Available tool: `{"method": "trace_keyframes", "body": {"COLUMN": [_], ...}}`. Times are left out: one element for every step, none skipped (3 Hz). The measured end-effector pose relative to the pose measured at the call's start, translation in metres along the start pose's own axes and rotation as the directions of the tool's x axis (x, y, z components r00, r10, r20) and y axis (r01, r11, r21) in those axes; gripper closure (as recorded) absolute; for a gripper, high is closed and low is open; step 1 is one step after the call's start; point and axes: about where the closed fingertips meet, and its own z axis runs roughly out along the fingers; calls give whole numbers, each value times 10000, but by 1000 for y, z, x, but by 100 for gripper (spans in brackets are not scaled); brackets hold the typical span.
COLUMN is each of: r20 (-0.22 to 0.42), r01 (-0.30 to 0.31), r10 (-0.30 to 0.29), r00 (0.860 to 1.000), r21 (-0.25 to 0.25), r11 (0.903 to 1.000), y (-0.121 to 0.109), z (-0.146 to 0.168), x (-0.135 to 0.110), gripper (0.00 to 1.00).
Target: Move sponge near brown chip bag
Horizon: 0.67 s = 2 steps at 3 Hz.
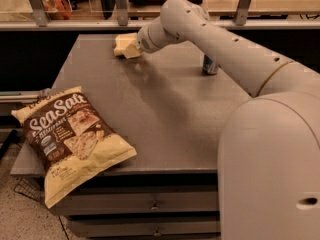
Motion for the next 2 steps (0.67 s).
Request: {"method": "trace_keyframes", "body": {"r20": [398, 786], "r01": [252, 676], "r10": [-253, -647], "r00": [9989, 9948], "r21": [37, -348], "r11": [9997, 9971], "y": [4, 15], "z": [-27, -68], "x": [-7, -12], "gripper": [93, 100]}}
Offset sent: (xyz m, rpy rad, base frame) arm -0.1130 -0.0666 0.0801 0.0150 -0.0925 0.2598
